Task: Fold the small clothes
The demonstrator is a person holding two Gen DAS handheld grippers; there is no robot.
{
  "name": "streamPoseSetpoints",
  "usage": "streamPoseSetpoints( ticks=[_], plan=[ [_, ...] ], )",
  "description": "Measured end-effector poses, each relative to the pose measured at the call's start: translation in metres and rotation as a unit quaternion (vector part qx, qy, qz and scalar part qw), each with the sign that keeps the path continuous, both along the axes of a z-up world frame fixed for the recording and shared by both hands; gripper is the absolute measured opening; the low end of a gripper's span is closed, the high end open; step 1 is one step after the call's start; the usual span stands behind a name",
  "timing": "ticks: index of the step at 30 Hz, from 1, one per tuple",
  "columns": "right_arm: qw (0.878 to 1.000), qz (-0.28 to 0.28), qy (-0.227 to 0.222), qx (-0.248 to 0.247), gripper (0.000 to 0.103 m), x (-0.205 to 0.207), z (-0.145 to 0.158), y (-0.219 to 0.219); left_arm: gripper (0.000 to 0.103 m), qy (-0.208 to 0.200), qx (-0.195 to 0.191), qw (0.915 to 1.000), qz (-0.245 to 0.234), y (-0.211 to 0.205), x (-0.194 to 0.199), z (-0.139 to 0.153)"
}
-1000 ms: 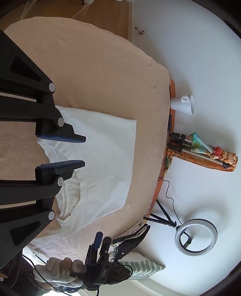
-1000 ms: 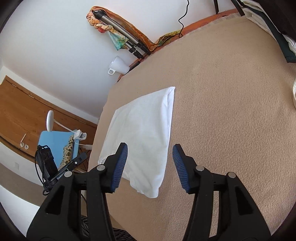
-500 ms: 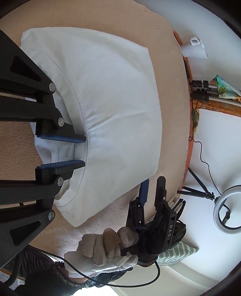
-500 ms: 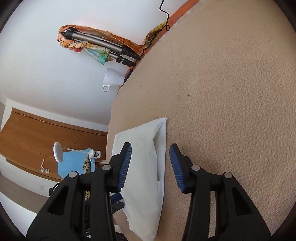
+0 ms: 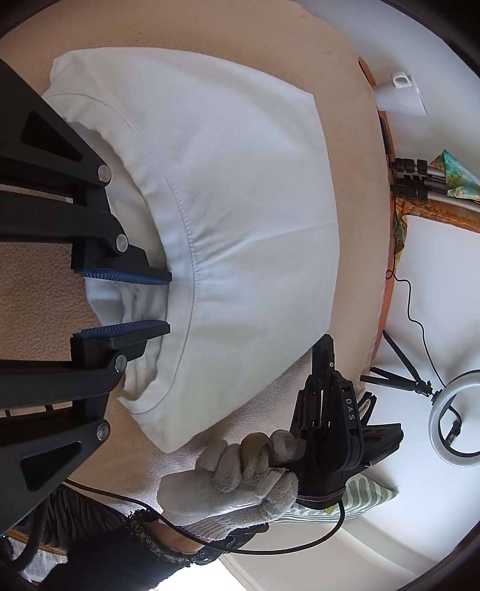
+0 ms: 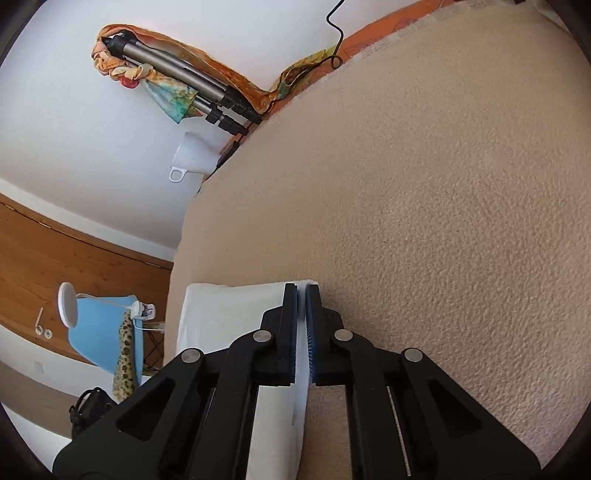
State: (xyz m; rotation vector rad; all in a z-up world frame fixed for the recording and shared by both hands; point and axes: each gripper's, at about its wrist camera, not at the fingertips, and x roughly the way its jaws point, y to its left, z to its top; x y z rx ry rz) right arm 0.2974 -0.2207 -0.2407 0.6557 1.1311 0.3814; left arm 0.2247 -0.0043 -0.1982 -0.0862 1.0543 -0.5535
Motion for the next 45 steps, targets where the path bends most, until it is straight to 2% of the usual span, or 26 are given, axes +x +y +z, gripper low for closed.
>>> streamPoseSetpoints(
  ticks=[1, 2, 4, 6, 9, 11, 16, 22, 25, 28, 31, 32, 33, 35, 37, 39, 45],
  plan=[
    [0.999, -0.006, -0.007, -0.036, 0.006, -0.002, 0.004, -0.003, 0.020, 0.002, -0.010, 0.9999, -0.001, 0.004, -0.001, 0.004],
    [0.999, -0.011, -0.013, -0.039, 0.006, -0.004, 0.008, -0.008, 0.020, 0.001, -0.021, 0.9998, -0.001, 0.009, -0.002, 0.009],
    [1.000, -0.012, -0.022, -0.012, 0.006, -0.011, 0.018, -0.015, 0.022, -0.011, -0.034, 0.9994, 0.004, 0.020, -0.005, 0.022],
    [0.999, -0.002, -0.045, -0.020, 0.006, -0.020, 0.036, -0.011, 0.025, -0.031, -0.042, 0.9985, 0.015, 0.034, -0.008, 0.037],
    [0.995, 0.030, -0.081, -0.052, 0.008, -0.037, 0.062, 0.010, 0.027, -0.055, -0.039, 0.9966, 0.046, 0.054, -0.005, 0.050],
    [0.993, 0.055, -0.089, -0.054, 0.009, -0.048, 0.070, 0.028, 0.027, -0.059, -0.023, 0.9958, 0.066, 0.063, -0.001, 0.050],
    [0.985, 0.108, -0.081, -0.107, 0.011, -0.072, 0.063, 0.068, 0.027, -0.024, -0.029, 0.9938, 0.104, 0.087, 0.007, 0.029],
    [0.983, 0.130, -0.040, -0.121, 0.012, -0.098, 0.039, 0.073, 0.028, 0.015, -0.013, 0.9944, 0.104, 0.099, -0.013, -0.001],
    [0.983, 0.147, -0.021, -0.106, 0.012, -0.111, 0.035, 0.068, 0.028, 0.018, -0.023, 0.9947, 0.098, 0.110, -0.027, 0.000],
    [0.983, 0.157, -0.015, -0.095, 0.019, -0.124, 0.038, 0.058, 0.035, 0.011, -0.043, 0.9915, 0.123, 0.127, -0.037, 0.010],
    [0.988, 0.132, -0.031, -0.078, 0.042, -0.130, 0.049, 0.040, 0.055, 0.022, -0.082, 0.9820, 0.169, 0.147, -0.037, 0.015],
    [0.989, 0.122, -0.037, -0.074, 0.054, -0.131, 0.050, 0.033, 0.064, 0.029, -0.097, 0.9773, 0.186, 0.154, -0.036, 0.015],
    [0.990, 0.109, -0.042, -0.074, 0.059, -0.130, 0.052, 0.026, 0.065, 0.038, -0.116, 0.9715, 0.203, 0.161, -0.035, 0.013],
    [0.994, 0.086, -0.038, -0.059, 0.059, -0.124, 0.048, 0.016, 0.065, 0.071, -0.165, 0.9570, 0.228, 0.172, -0.031, 0.005],
    [0.997, 0.066, -0.021, -0.019, 0.059, -0.117, 0.039, 0.005, 0.065, 0.101, -0.204, 0.9421, 0.246, 0.180, -0.030, -0.003],
    [0.999, 0.046, -0.006, 0.014, 0.059, -0.111, 0.030, -0.004, 0.065, 0.115, -0.217, 0.9359, 0.253, 0.182, -0.029, -0.009],
    [0.998, 0.013, 0.016, 0.057, 0.059, -0.096, 0.009, -0.014, 0.065, 0.153, -0.250, 0.9185, 0.265, 0.181, -0.025, -0.025]
  ],
)
